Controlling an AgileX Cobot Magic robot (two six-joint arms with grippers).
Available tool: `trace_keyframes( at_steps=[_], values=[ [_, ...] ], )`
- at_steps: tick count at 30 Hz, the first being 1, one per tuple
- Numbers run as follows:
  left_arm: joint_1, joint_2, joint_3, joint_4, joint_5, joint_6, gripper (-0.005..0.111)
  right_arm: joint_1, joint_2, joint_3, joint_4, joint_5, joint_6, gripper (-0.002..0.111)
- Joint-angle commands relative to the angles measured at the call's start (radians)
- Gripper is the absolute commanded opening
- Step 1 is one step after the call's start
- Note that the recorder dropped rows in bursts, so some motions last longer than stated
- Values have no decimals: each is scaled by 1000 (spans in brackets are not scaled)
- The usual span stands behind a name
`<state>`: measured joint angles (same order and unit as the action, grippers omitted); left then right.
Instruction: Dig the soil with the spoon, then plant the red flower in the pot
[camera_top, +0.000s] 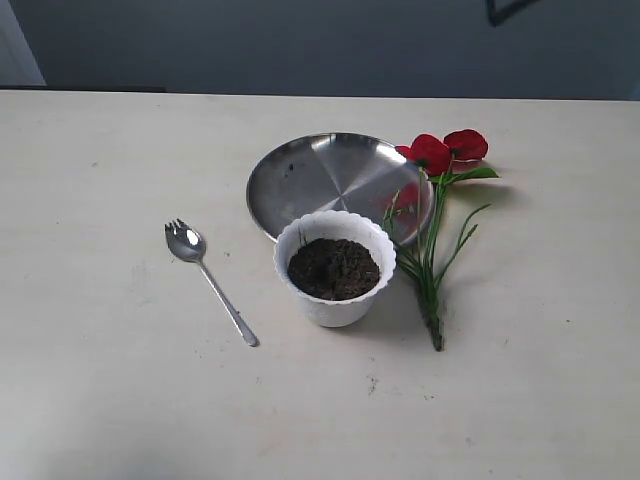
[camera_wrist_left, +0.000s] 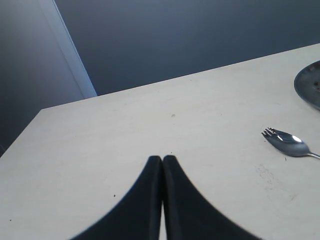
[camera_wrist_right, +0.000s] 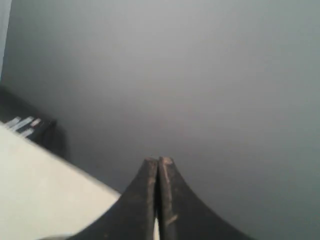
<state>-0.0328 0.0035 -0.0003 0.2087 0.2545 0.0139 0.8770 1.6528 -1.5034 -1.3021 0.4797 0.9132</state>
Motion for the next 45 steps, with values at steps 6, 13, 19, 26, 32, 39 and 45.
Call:
trace_keyframes(
  at_steps=[6, 13, 19, 26, 32, 39, 45],
  values=[
    [1, -4, 0, -5, -11, -3, 0, 97, 248, -386, 1398, 538, -1168, -1],
    [1, -4, 0, -5, -11, -3, 0, 171, 441, -398, 1357, 509, -1088, -1],
    [1, -4, 0, -5, -11, -3, 0, 171, 619, -475, 1331, 663, -1045, -1],
    [1, -4, 0, -5, -11, -3, 0, 172, 697, -561, 1382, 695, -1045, -1],
    [1, -4, 0, -5, -11, -3, 0, 172, 699, -561, 1384, 658, -1043, 15],
    [1, -4, 0, -5, -11, -3, 0, 172, 740, -561, 1385, 651, -1007, 40],
    [1, -4, 0, -5, -11, -3, 0, 172, 786, -563, 1365, 672, -988, 40]
  ],
)
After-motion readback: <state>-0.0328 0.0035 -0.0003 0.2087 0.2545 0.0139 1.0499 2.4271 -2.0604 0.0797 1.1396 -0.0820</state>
